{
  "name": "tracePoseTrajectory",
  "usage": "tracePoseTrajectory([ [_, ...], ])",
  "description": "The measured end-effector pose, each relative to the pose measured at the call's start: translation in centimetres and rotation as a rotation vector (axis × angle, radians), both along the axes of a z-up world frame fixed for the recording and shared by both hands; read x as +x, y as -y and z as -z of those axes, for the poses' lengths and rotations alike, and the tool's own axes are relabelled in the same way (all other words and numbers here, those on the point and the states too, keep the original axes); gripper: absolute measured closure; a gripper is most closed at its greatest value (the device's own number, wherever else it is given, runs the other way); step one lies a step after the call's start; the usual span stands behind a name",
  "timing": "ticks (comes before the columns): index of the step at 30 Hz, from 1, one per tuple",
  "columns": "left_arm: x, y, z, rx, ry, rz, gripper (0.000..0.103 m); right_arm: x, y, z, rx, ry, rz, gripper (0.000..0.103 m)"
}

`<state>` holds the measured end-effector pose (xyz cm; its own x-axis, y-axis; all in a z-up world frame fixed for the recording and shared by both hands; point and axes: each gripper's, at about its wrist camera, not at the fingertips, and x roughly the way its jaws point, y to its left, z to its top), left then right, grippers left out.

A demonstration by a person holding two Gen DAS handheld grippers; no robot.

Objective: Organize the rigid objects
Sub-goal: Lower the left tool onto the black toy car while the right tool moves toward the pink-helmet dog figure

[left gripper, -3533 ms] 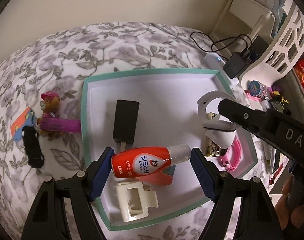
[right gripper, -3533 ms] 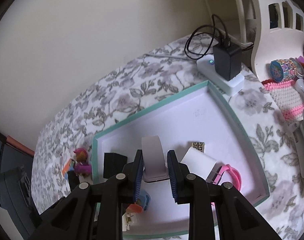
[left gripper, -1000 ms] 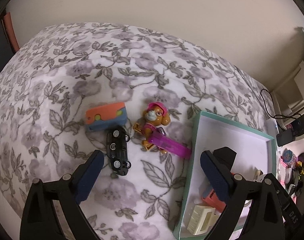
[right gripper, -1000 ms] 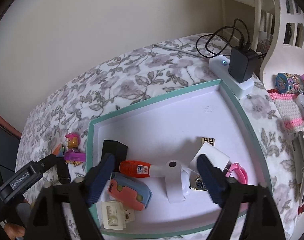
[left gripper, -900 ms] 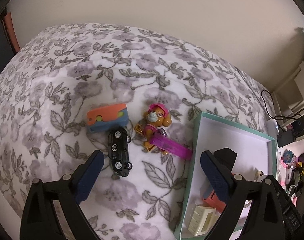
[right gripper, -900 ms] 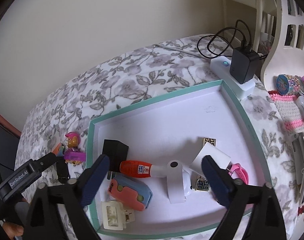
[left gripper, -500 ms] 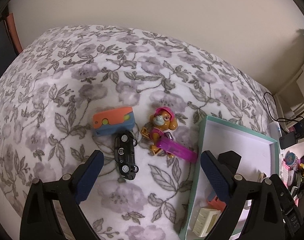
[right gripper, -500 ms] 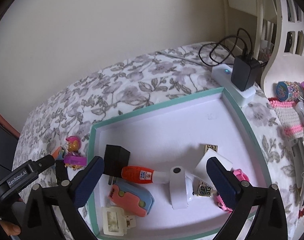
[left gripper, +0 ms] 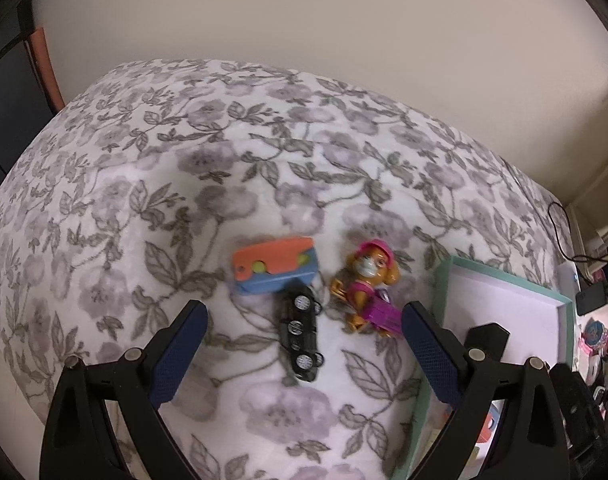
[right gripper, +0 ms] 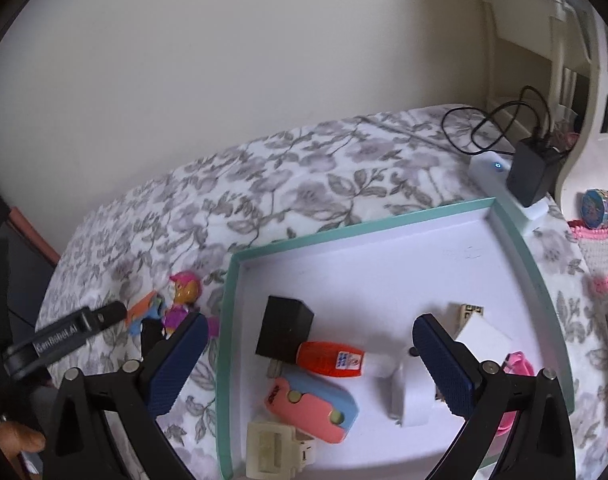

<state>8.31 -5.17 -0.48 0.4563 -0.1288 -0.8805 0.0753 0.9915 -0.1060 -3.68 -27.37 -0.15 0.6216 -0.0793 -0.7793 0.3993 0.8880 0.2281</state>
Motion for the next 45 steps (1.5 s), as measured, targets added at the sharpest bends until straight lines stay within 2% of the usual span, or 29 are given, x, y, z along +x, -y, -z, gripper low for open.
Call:
tracePoseTrajectory([
  [9,2.0,-3.0,1.0,-0.050,-0.037,-0.065,0.006,1.6,-1.6,0.6,-0.018,-0.044,-0.041,0.000],
  [16,3.5,-5.5,2.1,-0.094,-0.082,-0.118,0.006,4.2,-4.4,0.7,0.029,-0.046,-0.102,0.000],
  [25,3.6,-5.7,4.2,-0.101,-0.168,-0.084,0.005,6.7,-8.8,2.5,0.067,-0.082,-0.212,0.000],
  [29,3.5,-4.7,5.4,-0.137,-0.221,-0.040,0.006,7.1,-8.8,3.1,0.069,-0.096,-0.206,0.000],
  [37,3.4,-2.8,6.9,-0.112,-0.270,0.025,0.006,6.9,-8.0,3.3,0.062,-0.111,-0.187,0.000],
  [38,3.4,-2.7,7.0,-0.110,-0.270,0.028,0.008,6.9,-8.0,3.3,0.061,-0.111,-0.187,0.000],
  [41,3.2,-2.4,7.1,-0.117,-0.277,0.049,0.025,6.8,-7.8,3.2,0.065,-0.109,-0.185,0.000],
  [43,3.3,-2.1,7.2,-0.122,-0.281,0.061,0.031,6.9,-7.8,3.2,0.057,-0.112,-0.183,0.000],
  [45,3.2,-1.7,7.3,-0.137,-0.286,0.075,0.040,6.9,-7.7,3.2,0.054,-0.112,-0.182,0.000],
])
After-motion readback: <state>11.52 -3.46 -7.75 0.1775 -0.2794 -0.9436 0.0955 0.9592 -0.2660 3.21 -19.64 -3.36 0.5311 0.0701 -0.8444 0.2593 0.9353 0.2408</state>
